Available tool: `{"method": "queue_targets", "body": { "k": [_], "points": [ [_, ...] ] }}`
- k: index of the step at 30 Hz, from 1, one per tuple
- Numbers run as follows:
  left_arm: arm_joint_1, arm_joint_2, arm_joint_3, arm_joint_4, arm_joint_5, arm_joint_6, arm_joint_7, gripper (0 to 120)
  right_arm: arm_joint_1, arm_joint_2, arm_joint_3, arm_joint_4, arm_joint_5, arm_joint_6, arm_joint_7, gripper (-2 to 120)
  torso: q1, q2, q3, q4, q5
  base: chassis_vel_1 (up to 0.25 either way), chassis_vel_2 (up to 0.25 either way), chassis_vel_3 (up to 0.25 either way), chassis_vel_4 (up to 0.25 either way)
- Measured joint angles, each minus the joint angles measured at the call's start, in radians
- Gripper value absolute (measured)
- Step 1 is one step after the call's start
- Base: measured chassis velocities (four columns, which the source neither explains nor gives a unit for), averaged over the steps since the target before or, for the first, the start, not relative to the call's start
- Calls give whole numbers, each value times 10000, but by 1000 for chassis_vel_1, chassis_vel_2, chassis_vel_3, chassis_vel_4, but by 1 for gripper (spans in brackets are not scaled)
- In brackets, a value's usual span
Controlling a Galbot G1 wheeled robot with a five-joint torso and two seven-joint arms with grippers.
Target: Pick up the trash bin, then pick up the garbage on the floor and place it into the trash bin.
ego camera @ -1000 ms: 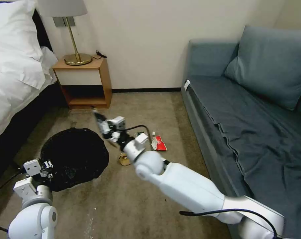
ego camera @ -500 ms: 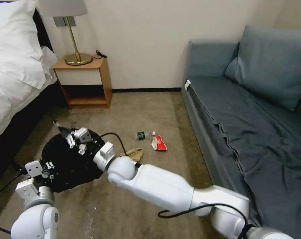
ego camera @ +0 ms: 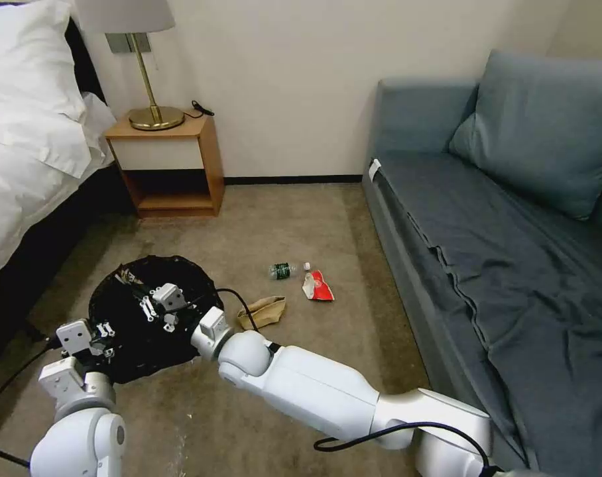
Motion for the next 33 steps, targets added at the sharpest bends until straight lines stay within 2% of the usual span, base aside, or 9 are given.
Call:
{"method": "queue_targets", "body": {
  "k": [5, 6, 8, 12, 14, 21, 27, 29, 33],
  "points": [
    [-2, 16, -18, 22, -14, 0, 3, 4, 32, -87, -13, 113, 4, -36, 2, 41, 0, 0, 0, 0, 0, 0, 0, 0, 0],
    [-2, 16, -18, 22, -14, 0, 3, 4, 32, -87, -13, 113, 4, -36, 2, 41, 0, 0, 0, 0, 0, 0, 0, 0, 0],
    [-11, 38, -41, 45, -39, 0, 17, 4, 49, -230, 146, 359, -5, -117, -34, 53, 0, 1, 0, 2, 0, 0, 0, 0, 0],
    [-36, 81, -87, 100, -154, 3, 27, 4, 69, -483, 570, 771, -297, -492, 20, 63, 0, 1, 0, 3, 1, 0, 0, 0, 0],
    [-111, 234, -127, 227, -404, 101, 3, 4, -5, -958, 1198, 1379, -507, -822, 331, 75, 0, 0, 0, 2, 2, 0, 0, 0, 0],
    [-425, 539, -258, 398, -518, 457, 46, 4, -1126, -2171, 3520, 2824, -974, -1319, 874, 98, 0, 1, 0, -1, 3, 0, 0, 0, 0],
    [-625, 646, -201, 385, -518, 631, 243, 4, -2795, -2778, 5503, 3913, -1905, -1139, 877, 100, 0, 1, -1, -1, 2, 0, 0, 0, 0],
    [-696, 766, -212, 471, -573, 633, 313, 4, -4239, -2826, 6750, 4154, -2724, -722, 585, 100, 0, 2, 0, -6, 6, 0, 0, 0, 0],
    [-724, 862, -232, 564, -670, 652, 341, 4, -5270, -2700, 7759, 4022, -3501, 25, 319, 100, 0, 2, 0, -2, 3, 0, 0, 0, 0]
  ]
}}
